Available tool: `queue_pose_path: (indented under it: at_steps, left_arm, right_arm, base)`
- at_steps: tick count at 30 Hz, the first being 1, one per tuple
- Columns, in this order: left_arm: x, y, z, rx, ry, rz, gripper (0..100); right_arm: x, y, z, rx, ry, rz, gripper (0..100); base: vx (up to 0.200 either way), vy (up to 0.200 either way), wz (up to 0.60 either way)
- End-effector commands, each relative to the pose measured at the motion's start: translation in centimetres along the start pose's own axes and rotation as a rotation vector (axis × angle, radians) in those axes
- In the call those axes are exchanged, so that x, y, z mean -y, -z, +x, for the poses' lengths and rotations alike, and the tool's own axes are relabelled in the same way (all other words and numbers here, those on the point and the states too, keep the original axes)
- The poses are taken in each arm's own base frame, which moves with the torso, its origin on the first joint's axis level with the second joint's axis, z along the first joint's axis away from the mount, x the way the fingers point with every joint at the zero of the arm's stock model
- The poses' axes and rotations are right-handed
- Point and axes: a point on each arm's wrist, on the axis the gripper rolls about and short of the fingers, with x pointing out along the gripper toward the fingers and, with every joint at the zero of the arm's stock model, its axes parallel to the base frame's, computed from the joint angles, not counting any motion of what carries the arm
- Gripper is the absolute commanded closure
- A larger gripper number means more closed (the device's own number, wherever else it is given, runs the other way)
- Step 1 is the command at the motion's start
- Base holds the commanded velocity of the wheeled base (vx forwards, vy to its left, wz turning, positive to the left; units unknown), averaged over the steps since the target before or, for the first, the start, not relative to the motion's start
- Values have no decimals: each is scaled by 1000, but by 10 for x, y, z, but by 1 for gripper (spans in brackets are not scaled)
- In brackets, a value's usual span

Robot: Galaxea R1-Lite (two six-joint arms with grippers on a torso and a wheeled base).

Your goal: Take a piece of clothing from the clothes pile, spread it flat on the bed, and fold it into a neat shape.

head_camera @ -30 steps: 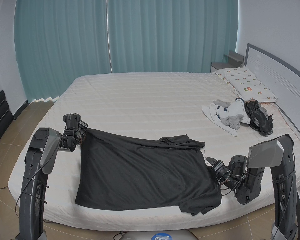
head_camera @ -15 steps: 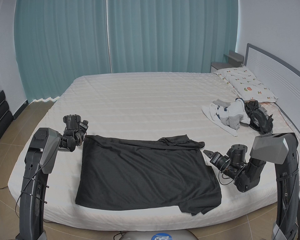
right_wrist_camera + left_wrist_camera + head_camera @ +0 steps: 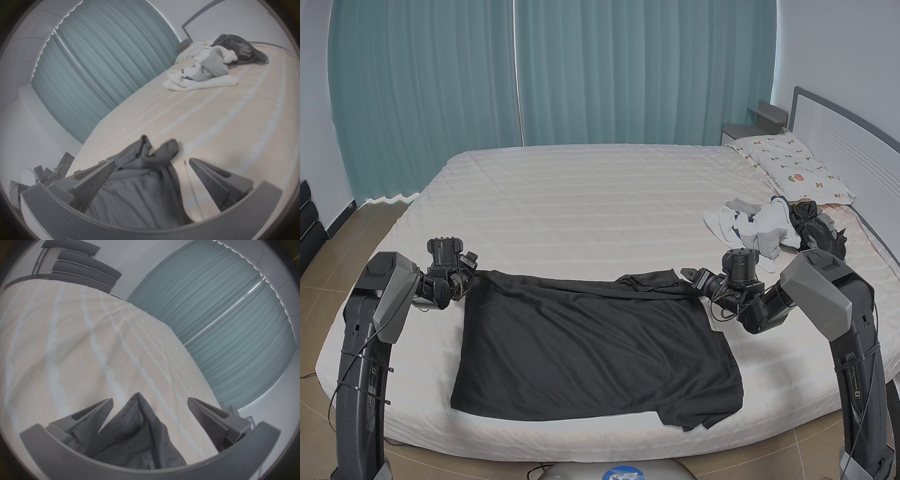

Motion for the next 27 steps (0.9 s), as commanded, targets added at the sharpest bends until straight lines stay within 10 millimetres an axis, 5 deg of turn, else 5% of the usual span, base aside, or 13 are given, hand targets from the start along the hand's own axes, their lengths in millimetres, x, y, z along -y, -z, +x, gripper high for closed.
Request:
queue_pose_path:
  at_steps: [1, 10, 11, 18, 21, 27]
  left_arm:
    - [8, -3, -19, -20, -5, -25, 0]
    - [6, -2, -19, -29, -11, -23, 0]
    - [6, -2, -19, -29, -11, -23, 0]
    - [6, -1, -19, -30, -13, -22, 0]
    - [6, -1, -19, -30, -13, -23, 0]
    - [7, 3, -20, -39, -14, -17, 0]
  right_arm:
    - [5, 23, 33, -66, 55, 60, 0]
    - [15, 31, 48, -40, 99, 58, 0]
    - [13, 28, 51, -8, 104, 55, 100]
    - [-3, -1, 51, 92, 73, 63, 100]
    - [-13, -41, 51, 250, 38, 62, 100]
    - [-11, -64, 45, 352, 24, 52, 100]
  base:
    - [0, 0, 0]
    - [0, 0, 0]
    - [0, 0, 0]
    - [0, 0, 0]
    - [0, 0, 0]
    - [0, 0, 0]
